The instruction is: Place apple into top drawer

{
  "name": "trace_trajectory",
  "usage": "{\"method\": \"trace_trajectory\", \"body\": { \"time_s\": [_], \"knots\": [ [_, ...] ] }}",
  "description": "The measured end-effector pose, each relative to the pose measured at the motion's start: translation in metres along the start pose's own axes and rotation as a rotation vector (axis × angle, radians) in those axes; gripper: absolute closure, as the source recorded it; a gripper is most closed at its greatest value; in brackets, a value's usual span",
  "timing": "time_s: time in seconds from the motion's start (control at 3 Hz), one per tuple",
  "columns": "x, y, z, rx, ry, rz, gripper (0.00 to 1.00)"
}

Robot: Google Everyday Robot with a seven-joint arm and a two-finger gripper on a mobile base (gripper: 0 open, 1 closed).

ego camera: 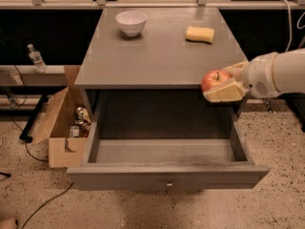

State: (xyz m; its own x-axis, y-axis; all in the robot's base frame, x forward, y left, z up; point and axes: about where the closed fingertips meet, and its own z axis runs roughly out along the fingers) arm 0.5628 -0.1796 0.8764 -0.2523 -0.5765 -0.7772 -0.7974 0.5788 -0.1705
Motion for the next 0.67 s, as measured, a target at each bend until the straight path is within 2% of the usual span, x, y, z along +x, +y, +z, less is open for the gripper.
{"method": "trace_trajectory", "body": {
  "time_s": [0.33,0.67],
  "knots": [
    [0.034,0.027,0.016,0.044,0.068,0.066,1.00],
    [0.073,0.047,0.048,0.087,0.082,0.160,1.00]
  ]
}}
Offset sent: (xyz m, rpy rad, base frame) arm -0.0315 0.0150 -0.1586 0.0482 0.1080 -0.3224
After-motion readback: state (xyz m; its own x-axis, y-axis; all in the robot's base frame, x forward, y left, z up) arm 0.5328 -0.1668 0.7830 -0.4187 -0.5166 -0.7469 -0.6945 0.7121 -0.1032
